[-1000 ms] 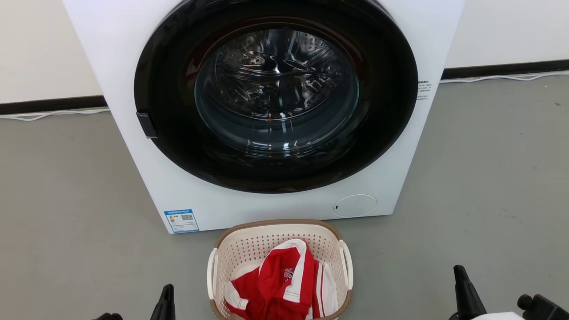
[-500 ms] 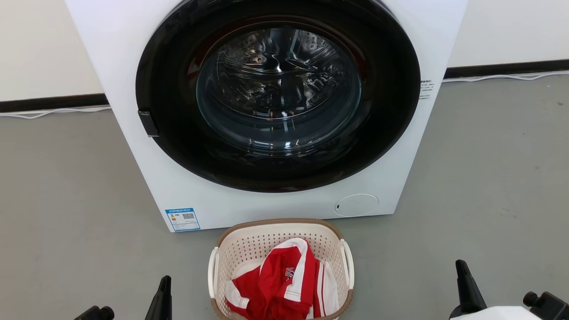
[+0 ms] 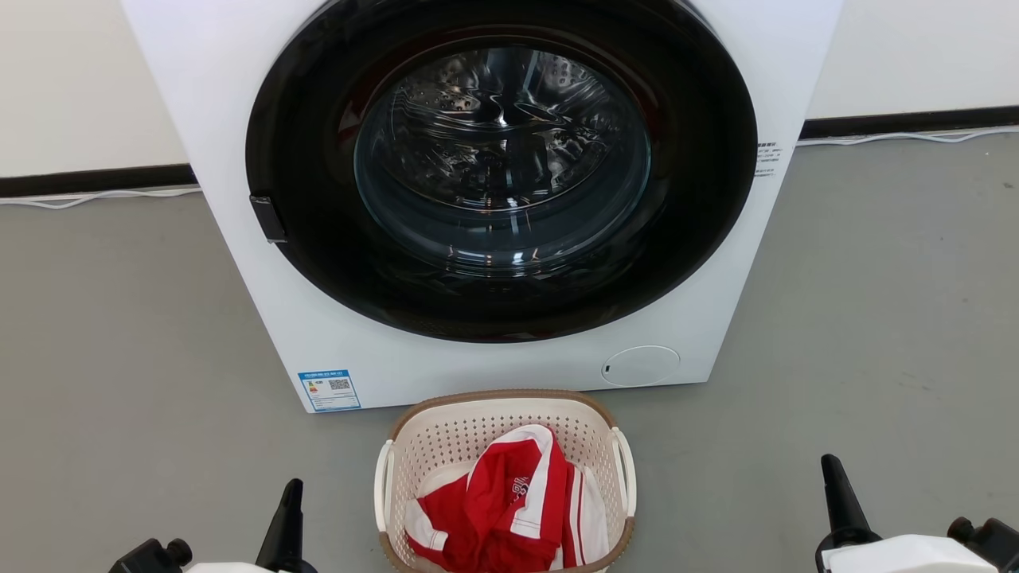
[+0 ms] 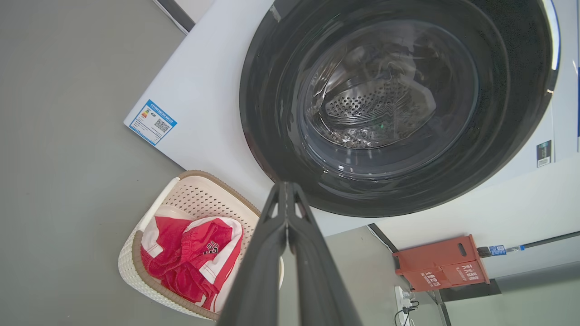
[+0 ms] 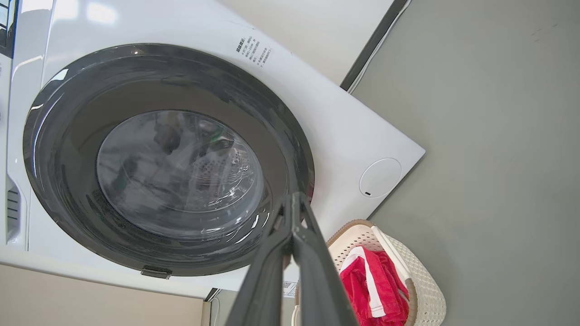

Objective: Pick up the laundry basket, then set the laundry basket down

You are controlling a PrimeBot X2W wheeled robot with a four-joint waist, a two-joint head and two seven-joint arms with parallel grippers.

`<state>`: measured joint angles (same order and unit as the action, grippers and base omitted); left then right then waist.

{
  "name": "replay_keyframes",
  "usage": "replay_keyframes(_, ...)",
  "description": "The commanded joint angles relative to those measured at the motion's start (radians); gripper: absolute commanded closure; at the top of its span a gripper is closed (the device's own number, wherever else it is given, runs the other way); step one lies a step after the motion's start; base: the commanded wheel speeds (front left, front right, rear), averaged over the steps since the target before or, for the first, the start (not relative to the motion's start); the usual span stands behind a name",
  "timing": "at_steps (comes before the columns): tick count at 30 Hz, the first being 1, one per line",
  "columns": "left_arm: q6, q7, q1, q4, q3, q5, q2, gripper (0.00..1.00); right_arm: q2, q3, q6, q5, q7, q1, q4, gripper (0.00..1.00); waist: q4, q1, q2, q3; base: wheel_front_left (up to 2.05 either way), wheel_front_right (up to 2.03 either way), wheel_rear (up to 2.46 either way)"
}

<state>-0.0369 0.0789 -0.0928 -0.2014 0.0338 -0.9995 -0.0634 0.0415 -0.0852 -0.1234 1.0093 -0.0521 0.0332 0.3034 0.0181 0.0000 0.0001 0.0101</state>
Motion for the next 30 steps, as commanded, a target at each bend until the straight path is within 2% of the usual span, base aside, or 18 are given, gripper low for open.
replay_keyframes(1, -0.015, -0.008, 0.057, 0.018, -0.025, -0.033, -0.008, 1.00, 0.008, 0.010, -0.004, 0.032, 0.009, -0.056, -0.030, 1.00, -0.001, 0.0000, -0.0001, 0.000, 0.00, 0.00, 0.00)
replay_keyframes(30, -0.058, -0.094, 0.133, -0.014, -0.074, -0.360, -0.009, 1.00, 0.009, -0.011, -0.006, 0.339, 0.093, -0.102, -0.045, 1.00, -0.010, 0.0000, -0.0001, -0.007, 0.00, 0.00, 0.00)
